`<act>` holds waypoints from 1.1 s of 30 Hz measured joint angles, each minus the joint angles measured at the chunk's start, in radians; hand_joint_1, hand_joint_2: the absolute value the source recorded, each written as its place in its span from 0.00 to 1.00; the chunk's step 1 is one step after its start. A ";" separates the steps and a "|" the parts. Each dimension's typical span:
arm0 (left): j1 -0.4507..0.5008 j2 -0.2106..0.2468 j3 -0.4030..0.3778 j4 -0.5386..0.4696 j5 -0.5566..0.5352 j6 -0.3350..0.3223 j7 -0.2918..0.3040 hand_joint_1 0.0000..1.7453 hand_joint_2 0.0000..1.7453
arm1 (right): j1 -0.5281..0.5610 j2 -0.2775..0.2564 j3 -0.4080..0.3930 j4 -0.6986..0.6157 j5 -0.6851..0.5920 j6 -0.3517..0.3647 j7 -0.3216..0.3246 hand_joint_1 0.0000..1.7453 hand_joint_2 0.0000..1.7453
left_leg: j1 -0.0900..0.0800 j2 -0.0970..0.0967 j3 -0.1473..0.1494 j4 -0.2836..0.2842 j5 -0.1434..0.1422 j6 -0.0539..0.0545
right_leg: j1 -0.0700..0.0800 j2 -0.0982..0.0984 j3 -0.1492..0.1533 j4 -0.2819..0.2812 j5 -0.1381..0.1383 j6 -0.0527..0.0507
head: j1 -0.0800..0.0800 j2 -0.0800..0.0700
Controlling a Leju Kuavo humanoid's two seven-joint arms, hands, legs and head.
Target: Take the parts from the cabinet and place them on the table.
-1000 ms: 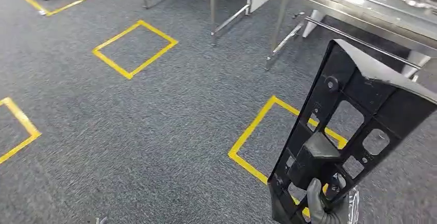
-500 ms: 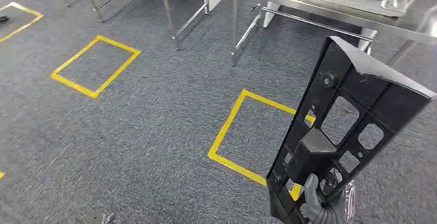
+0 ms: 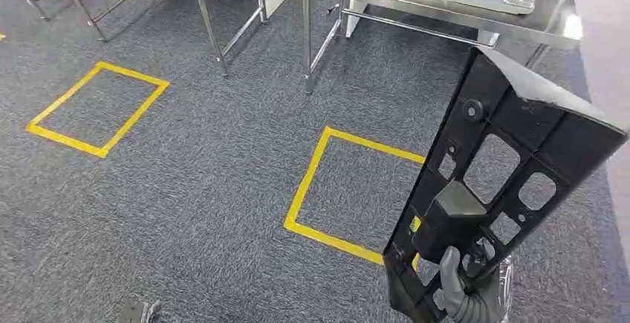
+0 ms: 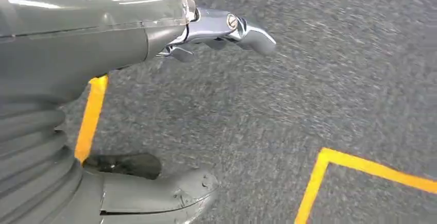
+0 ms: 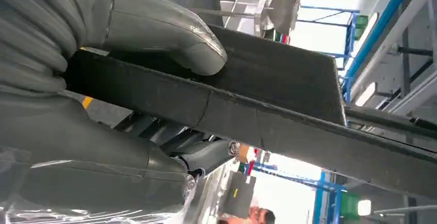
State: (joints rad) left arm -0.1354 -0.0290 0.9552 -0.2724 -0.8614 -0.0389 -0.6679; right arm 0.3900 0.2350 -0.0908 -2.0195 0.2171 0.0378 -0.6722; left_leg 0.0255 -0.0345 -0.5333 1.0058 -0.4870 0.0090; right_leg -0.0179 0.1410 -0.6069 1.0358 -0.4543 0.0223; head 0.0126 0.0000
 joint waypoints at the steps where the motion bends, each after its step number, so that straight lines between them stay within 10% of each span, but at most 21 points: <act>1: -0.001 0.000 0.000 0.000 0.000 0.000 0.000 0.00 1.00 | 0.001 -0.001 0.000 0.000 0.000 0.000 0.000 1.00 1.00 | -0.001 0.003 0.001 -0.001 0.001 0.001 | -0.001 -0.014 -0.001 0.003 -0.002 0.000 | 0.001 0.000; 2: -0.002 0.000 -0.001 -0.003 0.000 -0.001 -0.003 0.00 1.00 | -0.009 -0.008 0.002 -0.005 -0.002 -0.002 0.005 1.00 1.00 | -0.004 0.026 0.002 -0.005 0.003 0.009 | 0.007 -0.113 -0.044 0.090 -0.061 0.008 | 0.014 0.000; 3: 0.000 0.000 -0.001 -0.004 0.002 -0.003 -0.003 0.00 1.00 | -0.014 -0.011 0.004 -0.006 -0.003 -0.004 0.011 1.00 1.00 | -0.006 0.037 0.002 -0.005 0.002 0.011 | 0.005 -0.125 -0.071 0.146 -0.090 0.011 | 0.014 0.000; 4: 0.009 0.000 0.000 -0.005 0.004 -0.012 -0.004 0.00 1.00 | -0.014 -0.027 0.012 -0.006 -0.012 -0.019 0.027 1.00 1.00 | -0.009 0.103 0.007 -0.003 -0.006 0.009 | 0.001 -0.144 -0.104 0.221 -0.076 0.018 | 0.015 0.000; 5: 0.009 -0.003 0.000 -0.005 0.005 -0.013 -0.005 0.00 1.00 | -0.014 -0.029 0.017 -0.006 -0.015 -0.019 0.030 1.00 1.00 | -0.009 0.124 0.017 -0.003 -0.013 0.004 | 0.005 -0.182 -0.007 0.049 -0.001 0.010 | 0.015 0.000; 6: 0.010 -0.004 0.000 -0.005 0.005 -0.015 -0.005 0.00 1.00 | -0.015 -0.032 0.022 -0.006 -0.016 -0.019 0.032 1.00 1.00 | -0.015 0.133 0.023 -0.002 -0.018 -0.002 | 0.015 -0.240 0.020 -0.006 -0.012 0.000 | 0.016 0.000; 11: 0.011 -0.008 0.000 -0.006 0.006 -0.015 -0.006 0.00 1.00 | -0.011 -0.036 0.030 -0.010 -0.019 -0.022 0.034 1.00 1.00 | -0.016 0.174 0.034 -0.001 -0.036 -0.029 | 0.009 -0.173 0.019 -0.020 0.000 -0.037 | 0.013 0.000; 13: 0.013 -0.009 0.000 -0.006 0.006 -0.015 -0.007 0.00 1.00 | -0.013 -0.036 0.034 -0.011 -0.019 -0.022 0.034 1.00 1.00 | -0.010 0.076 -0.002 0.091 -0.097 -0.034 | 0.009 -0.154 0.019 -0.023 0.003 -0.047 | 0.002 0.000; 16: 0.026 -0.008 0.000 -0.006 0.006 -0.015 -0.006 0.00 1.00 | -0.012 -0.037 0.039 -0.011 -0.020 -0.023 0.035 1.00 1.00 | -0.010 0.042 -0.116 0.316 -0.181 -0.039 | 0.010 -0.105 0.015 -0.020 0.004 -0.049 | -0.003 0.000; 18: 0.027 -0.009 0.000 -0.006 0.006 -0.015 -0.006 0.00 1.00 | -0.012 -0.037 0.041 -0.011 -0.019 -0.023 0.035 1.00 1.00 | -0.010 0.040 -0.109 0.275 -0.125 -0.036 | 0.011 -0.076 0.016 -0.015 0.003 -0.049 | -0.002 0.000; 20: 0.026 -0.009 0.000 -0.006 0.006 -0.015 -0.006 0.00 1.00 | -0.012 -0.038 0.047 -0.011 -0.020 -0.023 0.035 1.00 1.00 | -0.010 0.013 -0.034 0.090 -0.017 -0.028 | 0.010 -0.044 0.018 -0.009 0.000 -0.044 | -0.003 0.000; 21: 0.027 -0.008 0.001 -0.008 0.006 -0.015 -0.006 0.00 1.00 | -0.012 -0.038 0.048 -0.011 -0.020 -0.023 0.037 1.00 1.00 | -0.007 -0.048 -0.013 0.033 -0.008 -0.021 | 0.008 -0.034 0.015 -0.007 0.000 -0.042 | -0.003 0.000; 25: 0.025 -0.008 0.001 -0.011 0.003 -0.015 -0.007 0.00 1.00 | -0.007 -0.042 0.053 -0.012 -0.027 -0.031 0.051 1.00 1.00 | -0.015 -0.023 -0.006 0.014 -0.008 -0.006 | 0.003 0.015 -0.002 -0.009 0.011 -0.011 | -0.003 0.000; 26: 0.022 -0.014 0.001 -0.011 0.003 -0.018 -0.008 0.00 1.00 | -0.006 -0.044 0.053 -0.013 -0.027 -0.034 0.053 1.00 1.00 | -0.002 -0.008 -0.003 -0.001 0.001 0.006 | 0.006 0.009 -0.004 -0.005 0.009 -0.006 | -0.003 0.000; 27: 0.021 -0.013 0.002 -0.013 0.002 -0.018 -0.009 0.00 1.00 | -0.003 -0.045 0.053 -0.014 -0.027 -0.039 0.054 1.00 1.00 | -0.005 0.001 0.000 -0.006 0.005 0.010 | 0.010 -0.065 -0.013 0.015 -0.006 -0.003 | -0.002 0.000; 29: 0.027 -0.013 0.004 -0.014 0.003 -0.026 -0.017 0.00 1.00 | -0.010 -0.047 0.055 -0.014 -0.023 -0.055 0.067 1.00 1.00 | -0.007 0.023 0.000 -0.007 0.005 0.016 | 0.009 -0.129 -0.075 0.147 -0.088 0.004 | 0.006 0.000; 31: 0.033 -0.013 0.007 -0.014 0.003 -0.030 -0.018 0.00 1.00 | -0.008 -0.047 0.055 -0.014 -0.019 -0.068 0.077 1.00 1.00 | -0.009 0.043 -0.002 -0.006 0.003 0.018 | 0.003 -0.137 -0.140 0.284 -0.139 0.010 | 0.006 0.000; 33: 0.034 -0.013 0.009 -0.014 0.003 -0.031 -0.018 0.00 1.00 | -0.007 -0.048 0.055 -0.014 -0.019 -0.073 0.081 1.00 1.00 | -0.009 0.055 0.000 -0.006 0.001 0.015 | 0.000 -0.139 -0.124 0.259 -0.101 0.012 | 0.006 0.000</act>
State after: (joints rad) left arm -0.1014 -0.0420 0.9640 -0.2861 -0.8579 -0.0694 -0.6859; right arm 0.3825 0.1865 -0.0359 -2.0336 0.1984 -0.0355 -0.5913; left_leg 0.0166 0.0203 -0.5331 0.9999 -0.4861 0.0238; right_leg -0.0180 0.0019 -0.7311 1.2946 -0.5551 0.0343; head 0.0187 0.0000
